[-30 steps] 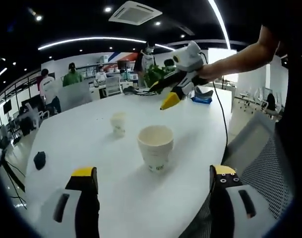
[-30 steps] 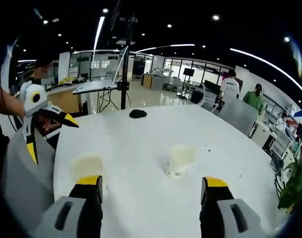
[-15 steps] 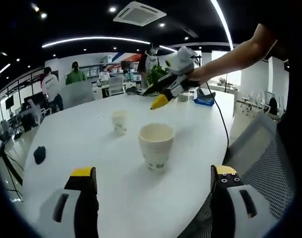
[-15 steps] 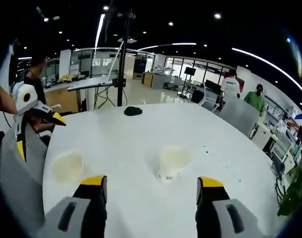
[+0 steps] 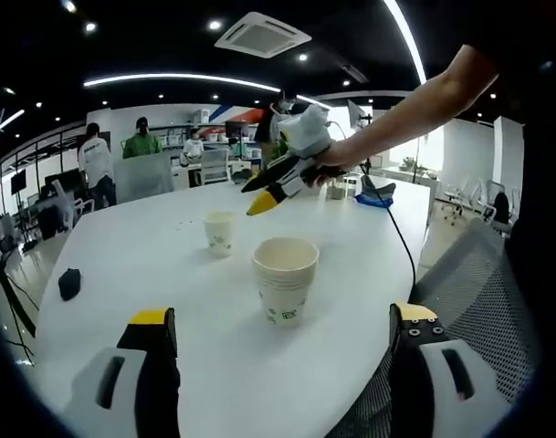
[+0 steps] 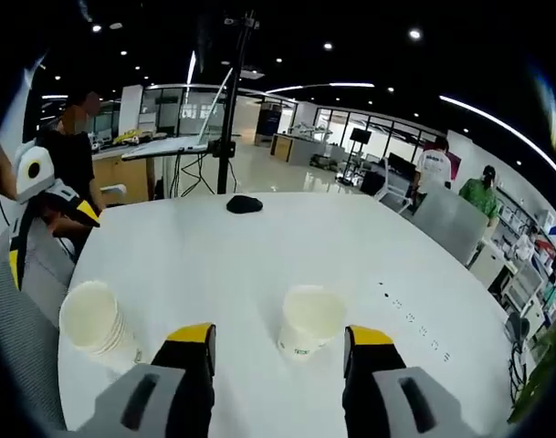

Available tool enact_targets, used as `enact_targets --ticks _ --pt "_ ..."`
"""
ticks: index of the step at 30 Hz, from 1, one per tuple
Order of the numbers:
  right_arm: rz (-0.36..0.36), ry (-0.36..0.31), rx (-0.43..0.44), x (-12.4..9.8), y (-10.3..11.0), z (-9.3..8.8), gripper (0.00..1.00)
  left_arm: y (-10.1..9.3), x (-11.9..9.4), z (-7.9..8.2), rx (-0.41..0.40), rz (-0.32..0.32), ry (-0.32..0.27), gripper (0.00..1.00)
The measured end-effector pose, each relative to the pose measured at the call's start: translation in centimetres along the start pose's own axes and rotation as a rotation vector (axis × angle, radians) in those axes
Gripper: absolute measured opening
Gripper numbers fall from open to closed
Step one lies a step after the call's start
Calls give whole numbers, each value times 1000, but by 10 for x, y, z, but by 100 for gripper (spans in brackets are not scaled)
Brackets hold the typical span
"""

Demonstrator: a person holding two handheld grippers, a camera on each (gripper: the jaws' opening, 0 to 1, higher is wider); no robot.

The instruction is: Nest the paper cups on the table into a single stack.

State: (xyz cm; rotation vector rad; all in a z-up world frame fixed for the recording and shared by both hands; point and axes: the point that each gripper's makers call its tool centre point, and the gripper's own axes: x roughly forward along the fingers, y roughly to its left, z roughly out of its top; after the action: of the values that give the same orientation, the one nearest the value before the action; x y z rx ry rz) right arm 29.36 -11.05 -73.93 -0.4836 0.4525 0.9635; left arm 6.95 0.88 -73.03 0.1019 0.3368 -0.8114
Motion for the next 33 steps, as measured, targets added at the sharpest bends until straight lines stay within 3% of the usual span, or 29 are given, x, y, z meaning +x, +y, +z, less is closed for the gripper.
enact_targets --ticks 7,13,22,33 --pt "5 45 -22 14 -8 -6 48 9 -1 -2 -8 35 3 95" --pt "30 46 -50 30 -10 1 45 20 -5 2 -44 77 -19 95" --pt "71 62 -67 51 -9 2 34 18 -4 -3 -25 74 10 92" --pt "113 131 -97 65 -7 -15 18 17 -2 -10 -24 55 29 90"
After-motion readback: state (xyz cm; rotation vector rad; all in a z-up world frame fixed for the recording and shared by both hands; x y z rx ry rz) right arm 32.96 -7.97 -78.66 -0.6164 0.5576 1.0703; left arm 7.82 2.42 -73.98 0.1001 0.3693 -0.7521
